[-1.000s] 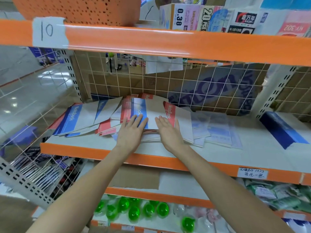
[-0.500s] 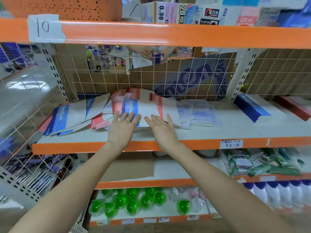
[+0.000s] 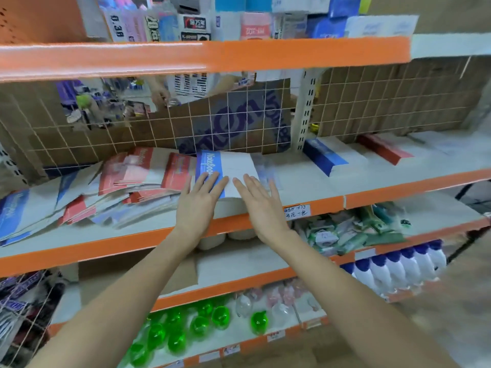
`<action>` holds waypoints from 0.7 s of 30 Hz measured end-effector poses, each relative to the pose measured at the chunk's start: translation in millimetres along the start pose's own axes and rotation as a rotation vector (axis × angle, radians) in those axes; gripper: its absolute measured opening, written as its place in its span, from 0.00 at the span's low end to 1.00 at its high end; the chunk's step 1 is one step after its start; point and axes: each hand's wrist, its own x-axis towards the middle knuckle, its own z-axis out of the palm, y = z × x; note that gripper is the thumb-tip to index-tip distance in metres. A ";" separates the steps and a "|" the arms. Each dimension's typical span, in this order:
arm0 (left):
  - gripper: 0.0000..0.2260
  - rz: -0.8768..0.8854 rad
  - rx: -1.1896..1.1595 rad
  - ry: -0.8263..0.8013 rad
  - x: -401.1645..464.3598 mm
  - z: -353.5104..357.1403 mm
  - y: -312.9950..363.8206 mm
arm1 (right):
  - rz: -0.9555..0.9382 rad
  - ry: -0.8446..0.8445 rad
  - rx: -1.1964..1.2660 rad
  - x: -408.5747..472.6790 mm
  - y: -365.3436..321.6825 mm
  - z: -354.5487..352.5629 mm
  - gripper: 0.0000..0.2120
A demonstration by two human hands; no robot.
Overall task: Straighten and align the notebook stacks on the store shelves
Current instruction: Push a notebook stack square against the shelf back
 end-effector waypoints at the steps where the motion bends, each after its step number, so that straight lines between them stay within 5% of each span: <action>1: 0.29 0.018 -0.014 0.016 10.2 1.7 18.3 | 0.014 0.005 -0.002 -4.3 20.1 -3.4 0.39; 11: 0.31 0.171 -0.092 -0.013 115.9 37.6 234.5 | 0.172 0.023 -0.104 -53.6 250.2 -35.2 0.34; 21: 0.30 0.190 -0.055 -0.123 200.9 89.8 295.7 | 0.206 -0.104 -0.138 -17.7 363.1 1.4 0.35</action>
